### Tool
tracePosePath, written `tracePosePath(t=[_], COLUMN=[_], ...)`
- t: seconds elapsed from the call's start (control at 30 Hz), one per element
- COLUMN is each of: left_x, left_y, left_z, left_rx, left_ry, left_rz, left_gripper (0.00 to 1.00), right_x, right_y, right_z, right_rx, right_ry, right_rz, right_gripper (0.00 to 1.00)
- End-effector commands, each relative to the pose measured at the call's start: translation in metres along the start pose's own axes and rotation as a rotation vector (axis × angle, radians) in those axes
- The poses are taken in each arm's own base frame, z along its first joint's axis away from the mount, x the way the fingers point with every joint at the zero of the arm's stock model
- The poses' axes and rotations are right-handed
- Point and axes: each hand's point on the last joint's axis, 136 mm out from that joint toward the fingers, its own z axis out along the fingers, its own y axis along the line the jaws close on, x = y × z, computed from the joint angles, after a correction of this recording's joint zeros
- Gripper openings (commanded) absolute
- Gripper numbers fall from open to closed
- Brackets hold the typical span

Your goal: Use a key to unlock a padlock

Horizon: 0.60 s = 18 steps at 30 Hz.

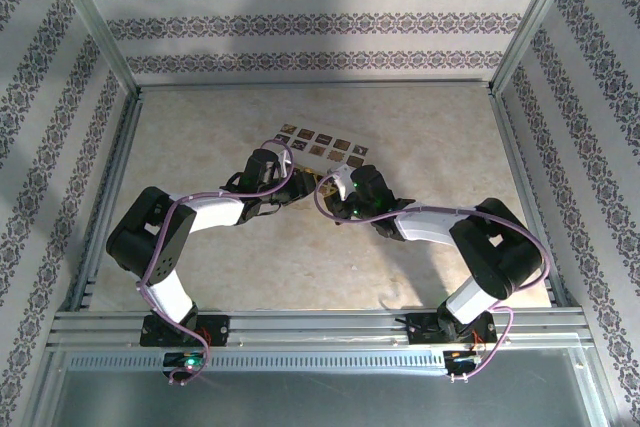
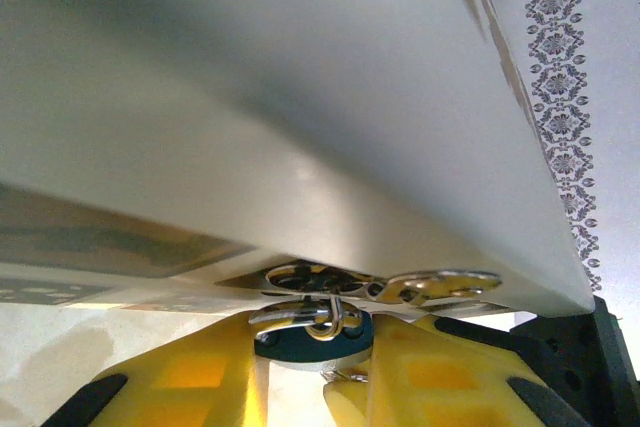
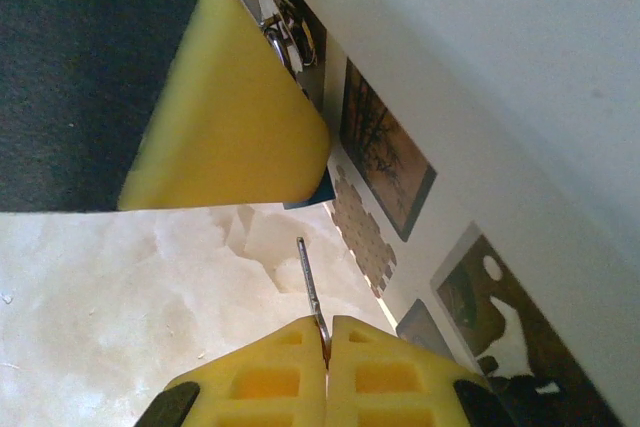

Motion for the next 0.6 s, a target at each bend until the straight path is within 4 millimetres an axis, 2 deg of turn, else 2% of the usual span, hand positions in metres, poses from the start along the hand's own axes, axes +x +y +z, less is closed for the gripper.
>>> tracePosePath(t=[0.0,0.57], left_x=[-0.005,-0.003], left_y=[-0.033,-0.03], left_z=[-0.008,-0.007], left_rx=[0.093,0.091], left_ry=[-0.016,-0.014], left_rz=[0.019,0.014], left_gripper=[0.26,0.26], right_x=[-0.016,-0.027], right_y=[0.004,0.006], right_z=[0.004,0.004], right_rx=[-0.007,-0.025], right_ry=[-0.045,-0.08], right_rz=[-0.004,0.008], right_gripper=[0.0,0.0])
